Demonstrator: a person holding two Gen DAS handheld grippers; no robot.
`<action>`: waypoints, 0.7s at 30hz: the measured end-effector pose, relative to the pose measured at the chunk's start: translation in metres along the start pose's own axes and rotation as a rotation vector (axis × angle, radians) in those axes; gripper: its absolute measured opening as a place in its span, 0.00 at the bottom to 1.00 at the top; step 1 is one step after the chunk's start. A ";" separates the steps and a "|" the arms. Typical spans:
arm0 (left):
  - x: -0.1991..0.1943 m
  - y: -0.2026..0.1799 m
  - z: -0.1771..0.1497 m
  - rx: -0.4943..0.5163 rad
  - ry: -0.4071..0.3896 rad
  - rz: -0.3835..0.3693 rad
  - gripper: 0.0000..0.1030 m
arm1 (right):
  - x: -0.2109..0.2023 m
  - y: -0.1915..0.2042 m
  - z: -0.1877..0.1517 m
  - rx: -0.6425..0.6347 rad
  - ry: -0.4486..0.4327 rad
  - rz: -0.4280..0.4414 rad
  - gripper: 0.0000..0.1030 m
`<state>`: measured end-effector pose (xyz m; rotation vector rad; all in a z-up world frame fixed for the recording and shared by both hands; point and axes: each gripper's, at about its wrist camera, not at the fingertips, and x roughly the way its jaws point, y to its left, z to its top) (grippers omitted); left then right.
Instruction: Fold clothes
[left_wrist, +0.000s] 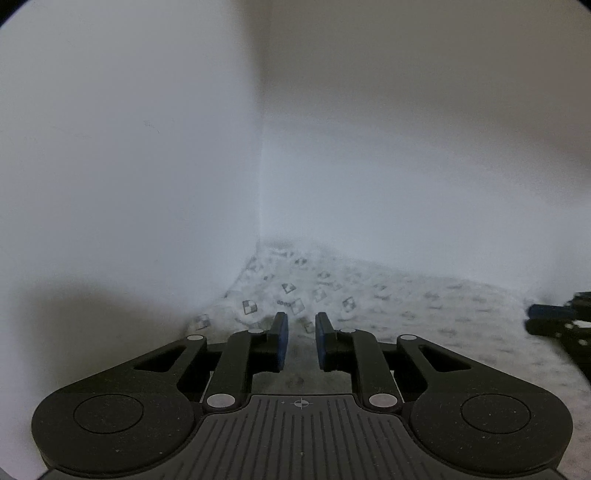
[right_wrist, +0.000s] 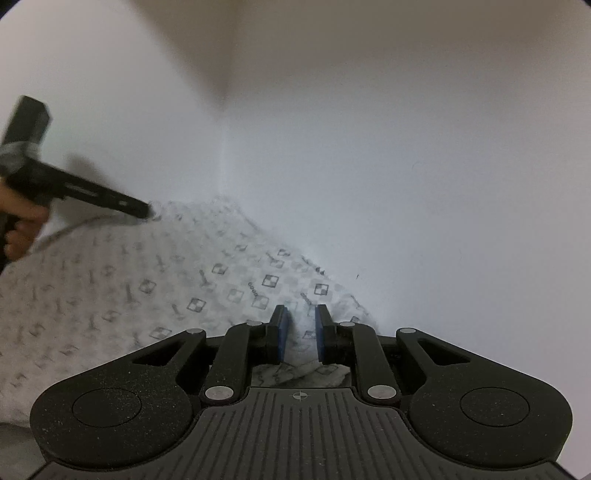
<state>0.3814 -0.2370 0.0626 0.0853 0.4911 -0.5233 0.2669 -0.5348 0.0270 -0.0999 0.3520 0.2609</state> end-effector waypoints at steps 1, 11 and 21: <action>-0.012 -0.001 -0.003 -0.002 -0.004 -0.005 0.17 | -0.007 0.009 0.000 -0.002 -0.003 0.026 0.17; -0.094 -0.026 -0.075 0.040 0.010 -0.023 0.17 | -0.068 0.102 -0.016 -0.037 0.014 0.254 0.17; -0.097 0.010 -0.094 -0.077 0.045 0.071 0.17 | -0.105 0.108 -0.028 -0.029 0.000 0.160 0.20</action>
